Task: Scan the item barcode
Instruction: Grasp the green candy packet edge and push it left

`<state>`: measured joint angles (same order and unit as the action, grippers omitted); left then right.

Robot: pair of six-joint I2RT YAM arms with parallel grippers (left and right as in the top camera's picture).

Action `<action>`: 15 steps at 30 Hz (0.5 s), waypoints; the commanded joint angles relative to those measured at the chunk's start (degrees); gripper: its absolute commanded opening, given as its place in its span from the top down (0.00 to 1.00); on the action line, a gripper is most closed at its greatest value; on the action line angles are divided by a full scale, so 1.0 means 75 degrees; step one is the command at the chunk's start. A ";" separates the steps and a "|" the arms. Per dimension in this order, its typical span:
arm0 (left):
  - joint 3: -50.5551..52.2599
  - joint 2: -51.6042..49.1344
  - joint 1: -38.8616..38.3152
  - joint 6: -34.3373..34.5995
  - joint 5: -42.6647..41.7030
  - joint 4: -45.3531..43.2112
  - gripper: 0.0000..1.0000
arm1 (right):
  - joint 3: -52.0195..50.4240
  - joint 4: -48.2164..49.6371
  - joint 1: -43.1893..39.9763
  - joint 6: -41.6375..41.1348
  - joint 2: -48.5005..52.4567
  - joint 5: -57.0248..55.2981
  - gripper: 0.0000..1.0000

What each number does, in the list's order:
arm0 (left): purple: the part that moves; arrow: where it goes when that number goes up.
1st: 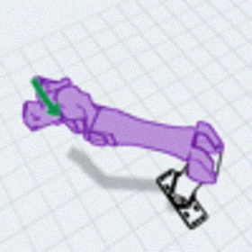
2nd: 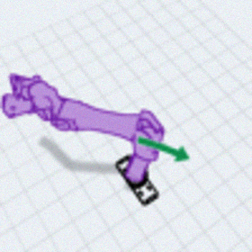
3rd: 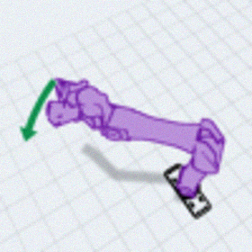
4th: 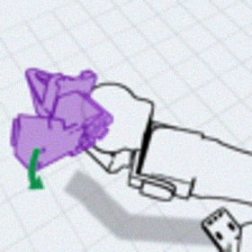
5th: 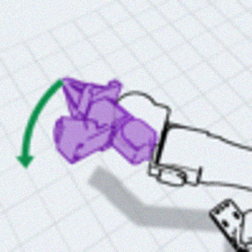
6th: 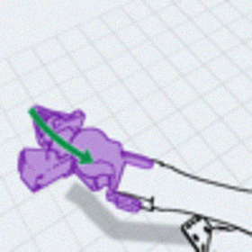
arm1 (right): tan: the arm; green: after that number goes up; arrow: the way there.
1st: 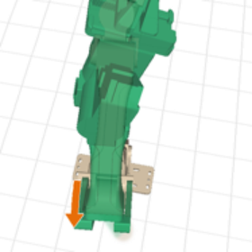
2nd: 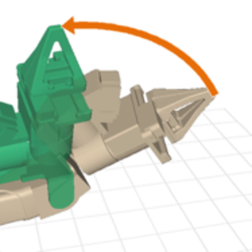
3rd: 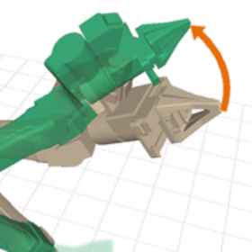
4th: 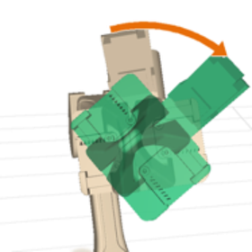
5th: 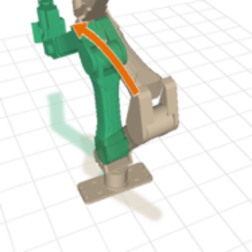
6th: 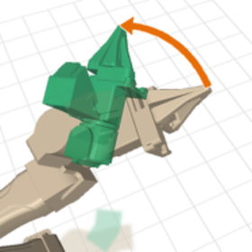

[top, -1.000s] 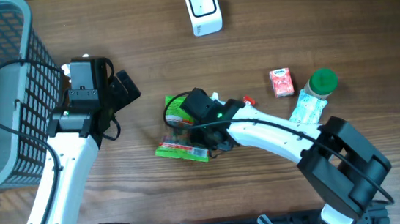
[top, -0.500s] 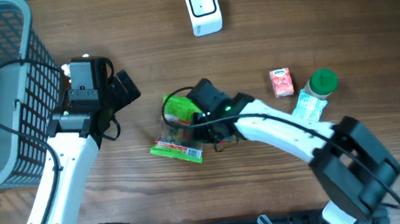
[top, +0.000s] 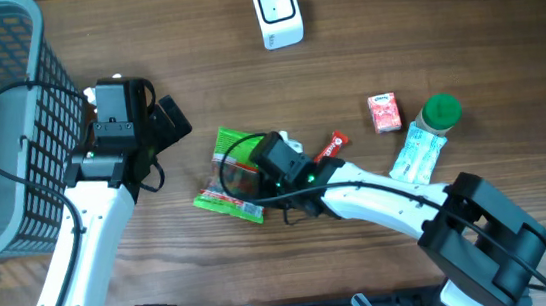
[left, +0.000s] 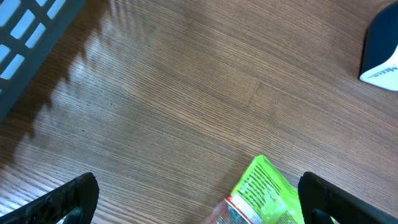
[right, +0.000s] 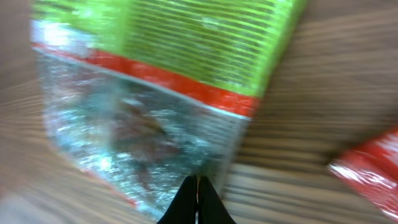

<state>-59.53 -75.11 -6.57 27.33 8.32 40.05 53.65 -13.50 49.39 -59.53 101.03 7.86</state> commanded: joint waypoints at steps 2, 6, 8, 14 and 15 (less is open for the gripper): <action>-0.0058 -0.0006 0.0050 -0.0012 0.0073 -0.0003 0.00 | -0.0017 0.0297 -0.0099 0.1413 0.0117 -0.0659 0.95; -0.0058 -0.0006 0.0050 -0.0012 0.0073 -0.0003 0.00 | -0.0017 0.0058 -0.0679 0.1416 0.0117 -0.0653 0.95; -0.0058 -0.0006 0.0050 -0.0012 0.0073 -0.0003 0.00 | -0.0020 0.0058 -0.0973 0.1314 0.0117 -0.0720 0.95; -0.0058 -0.0006 0.0050 -0.0012 0.0073 -0.0003 0.00 | -0.0020 0.0079 -0.1128 0.1247 0.0373 -0.0796 0.95; -0.0058 -0.0006 0.0050 -0.0012 0.0073 -0.0003 0.00 | -0.0020 0.0082 -0.1113 0.1148 0.0493 -0.0793 0.95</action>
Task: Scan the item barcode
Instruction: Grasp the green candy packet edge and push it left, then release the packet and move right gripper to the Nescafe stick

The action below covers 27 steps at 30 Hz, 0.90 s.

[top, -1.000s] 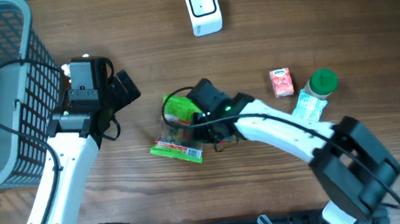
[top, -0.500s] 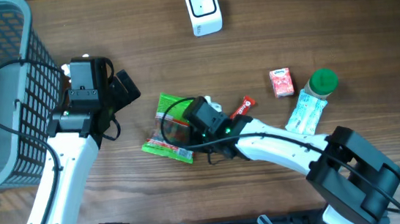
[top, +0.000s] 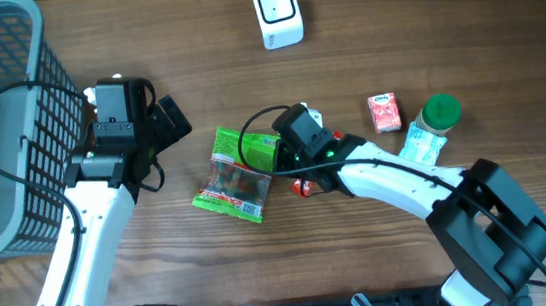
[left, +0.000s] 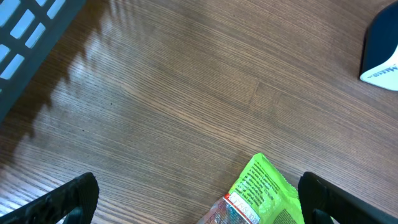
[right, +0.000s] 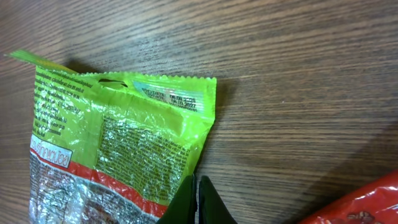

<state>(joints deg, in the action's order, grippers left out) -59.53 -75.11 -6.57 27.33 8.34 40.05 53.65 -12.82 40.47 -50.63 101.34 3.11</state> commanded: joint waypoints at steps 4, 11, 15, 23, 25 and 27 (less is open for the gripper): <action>-0.0058 -0.0006 0.0050 -0.0012 0.0070 -0.0003 0.00 | -0.0020 0.0297 0.0079 -0.0286 0.1061 0.0198 0.94; -0.0058 -0.0006 0.0050 -0.0012 0.0070 -0.0003 0.00 | 0.0315 0.1786 -0.0178 0.2052 0.1032 0.2037 0.96; -0.0058 -0.0006 0.0050 -0.0012 0.0070 -0.0003 0.00 | 0.0711 0.0242 -0.0935 0.2390 0.0169 0.2183 0.96; -0.0058 -0.0006 0.0050 -0.0012 0.0070 -0.0003 0.00 | 0.0702 -0.3101 -0.1268 0.3637 -0.1542 0.1527 0.96; -0.0058 -0.0006 0.0050 -0.0012 0.0070 -0.0003 0.00 | 0.0414 -0.3485 -0.1268 0.4086 -0.1440 0.1478 0.96; -0.0058 -0.0006 0.0050 -0.0012 0.0070 -0.0003 0.00 | 0.0023 -0.3433 -0.1262 0.4348 -0.1329 0.1443 0.96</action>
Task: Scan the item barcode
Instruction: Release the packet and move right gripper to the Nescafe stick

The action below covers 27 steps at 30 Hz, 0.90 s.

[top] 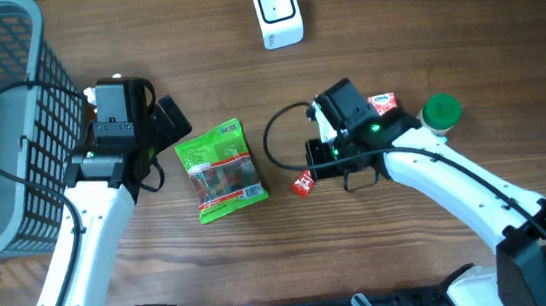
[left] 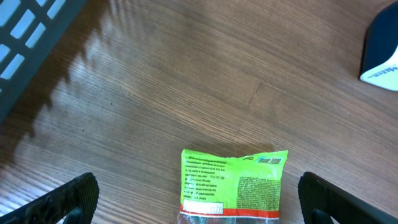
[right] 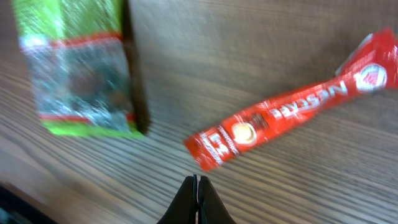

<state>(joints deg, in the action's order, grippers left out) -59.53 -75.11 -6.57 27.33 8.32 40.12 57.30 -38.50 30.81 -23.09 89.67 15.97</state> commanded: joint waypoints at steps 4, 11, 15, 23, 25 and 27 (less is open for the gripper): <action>-0.0058 -0.0006 0.0050 -0.0012 0.0073 -0.0009 0.00 | -0.0988 0.0221 0.0032 0.0676 0.0647 -0.0323 0.96; -0.0058 -0.0006 0.0050 -0.0012 0.0073 -0.0012 0.00 | -0.1087 0.0842 0.0102 0.0679 0.1594 -0.0277 0.96; -0.0058 -0.0006 0.0050 -0.0012 0.0073 -0.0012 0.00 | -0.1087 0.2075 0.0268 0.0682 0.1982 0.0058 0.96; -0.0058 -0.0006 0.0050 -0.0012 0.0073 -0.0012 0.00 | -0.1084 0.4491 0.0178 0.0886 0.2002 -0.1521 0.88; -0.0058 -0.0006 0.0050 -0.0012 0.0073 -0.0012 0.00 | -0.1084 0.5106 0.0067 0.0883 0.2002 -0.1880 0.86; -0.0058 -0.0006 0.0050 -0.0012 0.0073 -0.0012 0.00 | -0.1070 0.5636 -0.0050 0.0883 0.1993 -0.1871 0.83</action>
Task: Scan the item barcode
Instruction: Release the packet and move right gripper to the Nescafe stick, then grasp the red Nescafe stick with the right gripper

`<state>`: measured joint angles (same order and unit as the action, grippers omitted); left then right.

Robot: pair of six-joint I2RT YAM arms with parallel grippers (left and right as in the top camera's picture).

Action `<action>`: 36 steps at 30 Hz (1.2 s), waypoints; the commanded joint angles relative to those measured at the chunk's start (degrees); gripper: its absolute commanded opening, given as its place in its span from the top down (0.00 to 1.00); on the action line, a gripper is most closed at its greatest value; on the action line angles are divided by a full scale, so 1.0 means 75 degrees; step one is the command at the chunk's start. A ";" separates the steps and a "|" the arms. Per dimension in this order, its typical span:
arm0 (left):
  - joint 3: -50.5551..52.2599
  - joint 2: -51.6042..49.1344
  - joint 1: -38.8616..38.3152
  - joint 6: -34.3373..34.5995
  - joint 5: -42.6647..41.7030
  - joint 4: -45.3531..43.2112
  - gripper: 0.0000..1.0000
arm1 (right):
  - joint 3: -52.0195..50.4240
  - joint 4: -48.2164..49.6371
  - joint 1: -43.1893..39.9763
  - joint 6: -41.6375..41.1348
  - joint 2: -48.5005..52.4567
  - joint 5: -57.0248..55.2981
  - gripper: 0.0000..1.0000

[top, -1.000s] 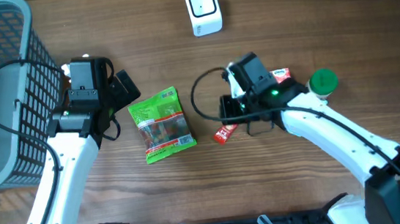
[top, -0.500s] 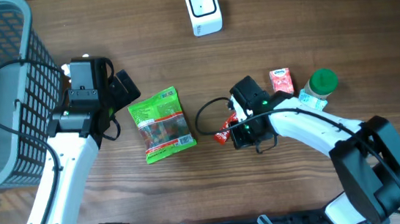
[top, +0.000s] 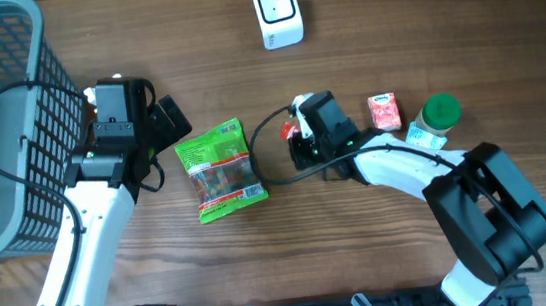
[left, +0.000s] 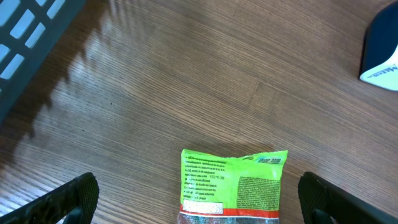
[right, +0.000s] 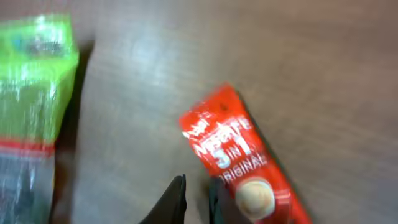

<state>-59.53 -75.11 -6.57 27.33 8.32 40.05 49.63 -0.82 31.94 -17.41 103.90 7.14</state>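
A green snack bag lies flat on the table, printed back up, with a white label strip showing. The bag lies between my left gripper's wide-open fingers. The white scanner stands at the far edge. My right gripper hangs low over the table, jaws a narrow gap apart with nothing between them. A red Nescafe sachet lies right beside its right finger; the gripper is right of the bag.
A grey mesh basket fills the left side. A small red box and a green-capped bottle lie right of my right arm. The scanner's corner shows at the upper right of the left wrist view.
My right gripper has moved left and toward the scanner, and its jaws now stand slightly apart. The red sachet is now beside its fingertips, farther up the table. Bag and left arm are unchanged.
My right gripper was shut over the tilted green bag. Then it was shut at the bag's top edge. Later the bag lay turned, back up, nearer my left gripper, and my right gripper was over the red sachet. Now its jaws are slightly apart beside the sachet.
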 commanded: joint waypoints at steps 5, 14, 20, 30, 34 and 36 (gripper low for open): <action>-0.0058 -0.0006 0.0050 -0.0012 0.0073 -0.0003 0.00 | 0.0420 -0.0041 -0.0498 0.1075 -0.0650 -0.0082 0.75; -0.0058 -0.0006 0.0050 -0.0012 0.0073 -0.0003 0.00 | 0.0673 -0.3579 -0.0901 0.3727 -0.2340 -0.0679 0.46; -0.0058 -0.0006 0.0050 -0.0012 0.0073 -0.0003 0.00 | 0.0595 -0.3754 -0.0901 0.4488 -0.1303 -0.0778 0.37; -0.0058 -0.0006 0.0050 -0.0012 0.0073 -0.0003 0.00 | 0.0595 -0.3608 -0.0898 0.4503 -0.0265 -0.0114 0.56; -0.0058 -0.0006 0.0050 -0.0012 0.0073 -0.0003 0.00 | 0.0595 -0.3701 -0.0898 0.4503 -0.0265 -0.0152 0.57; -0.0058 -0.0006 0.0050 -0.0012 0.0073 0.0000 0.00 | 0.0595 -0.3756 -0.0898 0.4500 -0.0265 -0.0149 0.58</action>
<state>-59.53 -75.11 -6.57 27.33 8.34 40.07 54.57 -28.60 25.28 15.97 101.08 4.71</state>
